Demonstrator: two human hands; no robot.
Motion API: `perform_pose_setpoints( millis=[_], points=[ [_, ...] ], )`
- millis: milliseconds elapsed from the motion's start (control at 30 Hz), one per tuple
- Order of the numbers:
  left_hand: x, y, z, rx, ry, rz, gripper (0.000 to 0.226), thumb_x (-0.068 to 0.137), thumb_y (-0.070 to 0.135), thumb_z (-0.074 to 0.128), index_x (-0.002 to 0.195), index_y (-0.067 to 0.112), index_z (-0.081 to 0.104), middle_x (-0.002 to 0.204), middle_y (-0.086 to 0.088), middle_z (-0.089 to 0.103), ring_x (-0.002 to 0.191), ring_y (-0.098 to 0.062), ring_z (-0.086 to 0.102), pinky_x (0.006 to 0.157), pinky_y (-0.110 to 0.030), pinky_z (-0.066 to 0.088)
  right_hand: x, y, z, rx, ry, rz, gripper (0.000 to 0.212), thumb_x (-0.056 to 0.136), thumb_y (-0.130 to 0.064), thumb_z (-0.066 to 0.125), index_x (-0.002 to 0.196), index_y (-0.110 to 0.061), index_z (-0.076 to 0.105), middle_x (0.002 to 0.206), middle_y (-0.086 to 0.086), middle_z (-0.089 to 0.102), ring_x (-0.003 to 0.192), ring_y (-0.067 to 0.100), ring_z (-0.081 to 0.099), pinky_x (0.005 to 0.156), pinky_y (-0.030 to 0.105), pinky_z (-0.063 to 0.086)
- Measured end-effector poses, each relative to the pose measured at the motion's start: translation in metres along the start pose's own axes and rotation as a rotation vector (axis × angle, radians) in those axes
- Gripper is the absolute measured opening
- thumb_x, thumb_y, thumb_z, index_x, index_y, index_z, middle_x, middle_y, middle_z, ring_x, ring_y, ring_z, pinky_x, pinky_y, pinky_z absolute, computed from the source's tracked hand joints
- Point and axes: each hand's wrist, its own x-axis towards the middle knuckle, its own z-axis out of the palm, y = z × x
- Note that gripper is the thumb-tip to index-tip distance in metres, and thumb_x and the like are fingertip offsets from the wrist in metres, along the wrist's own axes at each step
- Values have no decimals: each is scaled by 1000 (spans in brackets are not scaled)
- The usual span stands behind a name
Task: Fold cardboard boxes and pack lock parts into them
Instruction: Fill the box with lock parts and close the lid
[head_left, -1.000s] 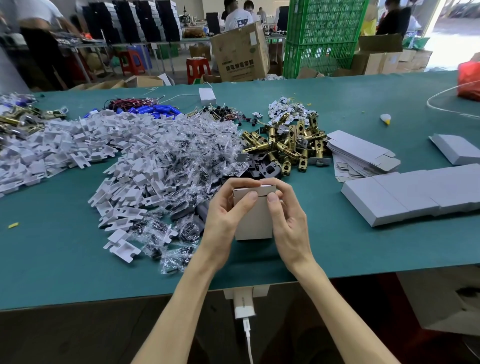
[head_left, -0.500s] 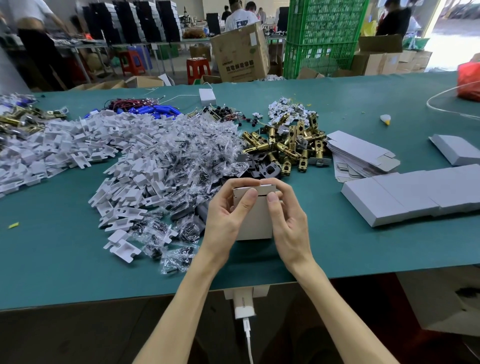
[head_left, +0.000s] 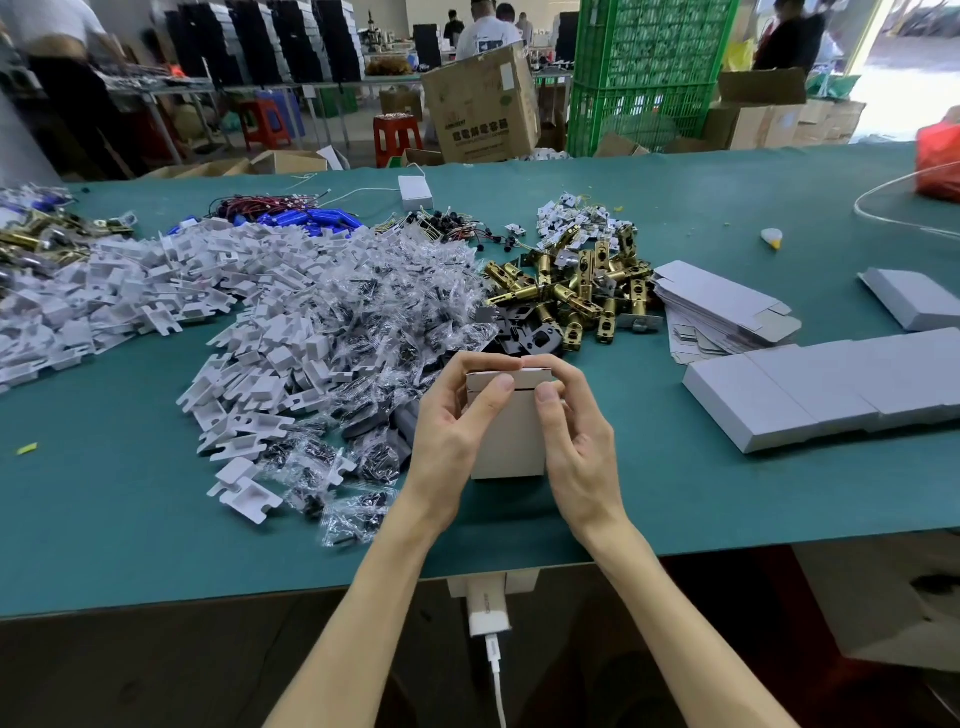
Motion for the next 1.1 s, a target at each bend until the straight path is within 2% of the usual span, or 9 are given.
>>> perform_pose_setpoints(
  millis=[133, 267, 433, 700, 867, 1000, 1100],
  points=[
    [0, -1, -1, 18, -8, -2, 10, 100, 23, 65, 109, 25, 70, 111, -8, 74, 93, -19, 69, 70, -30, 58, 1, 0, 0, 0, 10, 3, 26, 108, -35, 45, 128, -30, 60, 114, -3, 69, 94, 20, 70, 63, 27, 59],
    [-1, -2, -2, 12, -20, 13, 11, 101, 19, 64, 107, 26, 71, 107, -4, 74, 92, -14, 68, 69, -27, 57, 0, 0, 1, -5, 9, -1, 25, 108, -35, 45, 127, -31, 60, 114, -2, 69, 94, 21, 70, 63, 29, 59],
    [0, -2, -6, 22, -61, 37, 14, 101, 21, 64, 112, 23, 72, 112, -8, 74, 96, -21, 70, 73, -32, 61, 0, 1, 0, -31, 7, -14, 24, 109, -35, 44, 128, -33, 60, 111, -4, 69, 89, 18, 69, 60, 27, 58],
    [0, -1, -5, 48, -39, 34, 12, 103, 19, 62, 110, 23, 71, 111, -3, 75, 94, -13, 69, 70, -26, 58, 0, 1, -1, -59, 2, -12, 26, 108, -35, 44, 129, -33, 60, 116, -6, 68, 92, 18, 68, 63, 29, 59],
    [1, 0, 0, 76, 1, 28, 10, 102, 22, 62, 107, 20, 70, 110, 0, 76, 92, -10, 69, 70, -23, 56, 0, 1, -1, -92, 27, -36, 31, 108, -37, 44, 135, -37, 58, 98, -12, 63, 83, 10, 62, 65, 22, 53],
    [-2, 0, 2, 97, 27, 15, 21, 106, 34, 53, 107, 23, 71, 107, 0, 75, 88, -10, 68, 67, -27, 57, 0, 1, -1, -80, 20, -35, 28, 108, -35, 44, 132, -33, 58, 111, -3, 67, 90, 22, 68, 62, 43, 62],
    [-1, 1, 1, 112, 25, 4, 23, 108, 35, 51, 108, 21, 69, 106, 0, 74, 86, -10, 68, 65, -26, 57, 0, 2, -1, -93, 14, -31, 25, 108, -35, 44, 128, -33, 59, 116, -3, 67, 91, 25, 69, 60, 49, 61]
  ],
)
